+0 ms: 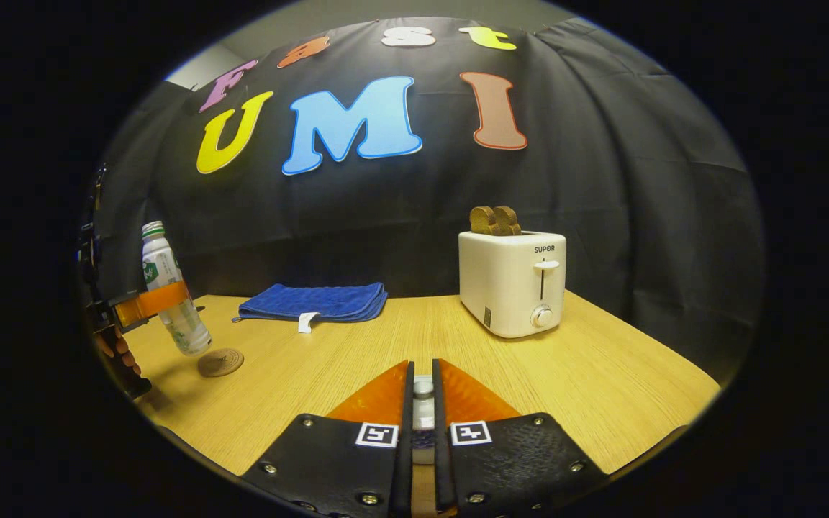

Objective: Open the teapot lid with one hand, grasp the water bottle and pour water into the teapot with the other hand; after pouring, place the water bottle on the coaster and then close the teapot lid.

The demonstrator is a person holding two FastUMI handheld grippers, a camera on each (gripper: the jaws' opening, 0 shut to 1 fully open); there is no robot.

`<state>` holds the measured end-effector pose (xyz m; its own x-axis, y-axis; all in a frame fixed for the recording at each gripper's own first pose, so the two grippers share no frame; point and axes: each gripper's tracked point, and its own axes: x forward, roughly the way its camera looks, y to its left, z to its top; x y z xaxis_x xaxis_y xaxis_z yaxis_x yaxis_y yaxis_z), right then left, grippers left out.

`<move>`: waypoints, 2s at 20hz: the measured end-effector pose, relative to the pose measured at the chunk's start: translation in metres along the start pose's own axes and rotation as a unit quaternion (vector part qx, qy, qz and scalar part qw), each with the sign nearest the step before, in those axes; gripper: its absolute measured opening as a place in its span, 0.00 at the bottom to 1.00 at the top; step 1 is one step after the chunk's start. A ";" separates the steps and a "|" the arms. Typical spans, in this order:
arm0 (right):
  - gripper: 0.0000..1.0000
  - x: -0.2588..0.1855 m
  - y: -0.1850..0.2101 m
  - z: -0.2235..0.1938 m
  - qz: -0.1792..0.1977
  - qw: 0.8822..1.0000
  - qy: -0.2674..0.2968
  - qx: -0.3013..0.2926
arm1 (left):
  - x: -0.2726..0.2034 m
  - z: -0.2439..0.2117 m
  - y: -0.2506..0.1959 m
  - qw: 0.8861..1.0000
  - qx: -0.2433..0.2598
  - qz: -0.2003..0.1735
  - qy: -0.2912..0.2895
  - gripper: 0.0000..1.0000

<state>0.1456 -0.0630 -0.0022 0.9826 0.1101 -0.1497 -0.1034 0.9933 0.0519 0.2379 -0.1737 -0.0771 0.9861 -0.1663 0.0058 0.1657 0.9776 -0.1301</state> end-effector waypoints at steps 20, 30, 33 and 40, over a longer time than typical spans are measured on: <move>0.54 -0.043 -0.019 0.060 -0.045 0.994 -0.101 0.002 | 0.036 -0.042 0.010 0.997 0.050 0.022 0.053 0.80; 0.54 -0.037 -0.010 0.051 -0.031 0.996 -0.089 0.002 | 0.021 -0.040 0.005 0.999 0.013 0.004 0.043 1.00; 0.54 -0.038 -0.009 0.052 -0.027 0.996 -0.090 0.004 | 0.013 -0.032 0.006 0.999 0.030 0.013 0.034 1.00; 0.54 -0.041 0.014 0.055 -0.003 0.994 -0.106 -0.013 | -0.012 -0.022 0.020 0.999 0.021 0.036 0.025 0.97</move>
<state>0.1119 -0.0560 0.0588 0.9934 0.0969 0.0622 -0.0986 0.9948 0.0248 0.2289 -0.1549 -0.1014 0.9935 -0.1013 -0.0514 0.0967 0.9916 -0.0859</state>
